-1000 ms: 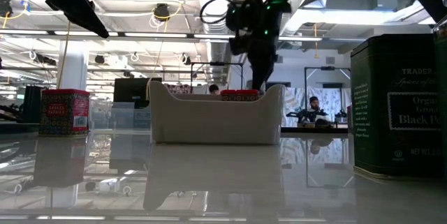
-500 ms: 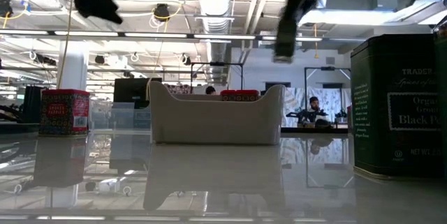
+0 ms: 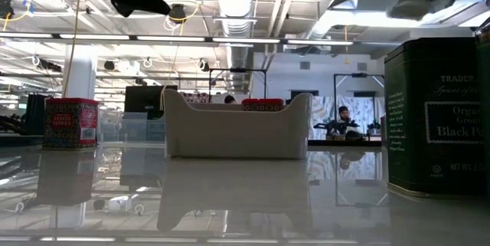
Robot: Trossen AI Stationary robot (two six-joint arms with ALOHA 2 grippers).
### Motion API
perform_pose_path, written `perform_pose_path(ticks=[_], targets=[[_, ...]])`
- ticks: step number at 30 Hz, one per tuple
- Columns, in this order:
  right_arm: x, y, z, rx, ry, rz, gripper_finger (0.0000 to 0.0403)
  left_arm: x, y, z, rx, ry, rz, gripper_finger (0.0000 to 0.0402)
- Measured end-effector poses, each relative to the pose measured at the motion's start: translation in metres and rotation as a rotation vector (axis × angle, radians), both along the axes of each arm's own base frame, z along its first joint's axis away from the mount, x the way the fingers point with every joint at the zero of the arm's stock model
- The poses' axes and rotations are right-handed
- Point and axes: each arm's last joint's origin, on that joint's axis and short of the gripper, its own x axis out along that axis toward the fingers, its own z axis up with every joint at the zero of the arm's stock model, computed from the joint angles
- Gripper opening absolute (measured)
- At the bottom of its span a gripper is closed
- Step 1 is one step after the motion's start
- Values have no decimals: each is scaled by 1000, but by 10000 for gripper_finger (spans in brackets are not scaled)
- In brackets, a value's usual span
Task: Sort spices by type
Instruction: Put the top left green seasoning bottle into the black bin
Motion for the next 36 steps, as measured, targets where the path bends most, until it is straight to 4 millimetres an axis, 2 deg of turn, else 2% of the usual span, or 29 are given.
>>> perform_pose_path(ticks=[4,9,14,18,26,36], targets=[[-17,32,-5,10,43,13,223,0,-5,-2,-9,11,-14,229],[-30,71,-23,-39,142,36,223,-1,-8,-2,15,15,-41,229],[-31,104,-43,-75,181,69,223,-2,-8,-3,-18,16,-24,229],[-25,124,-59,-98,193,112,223,-2,-8,-2,-20,16,-23,229],[-10,143,-86,-122,208,140,223,-2,-9,-3,-50,23,-49,229],[-28,128,-117,-28,198,69,223,-3,-12,-3,-54,33,-83,229]])
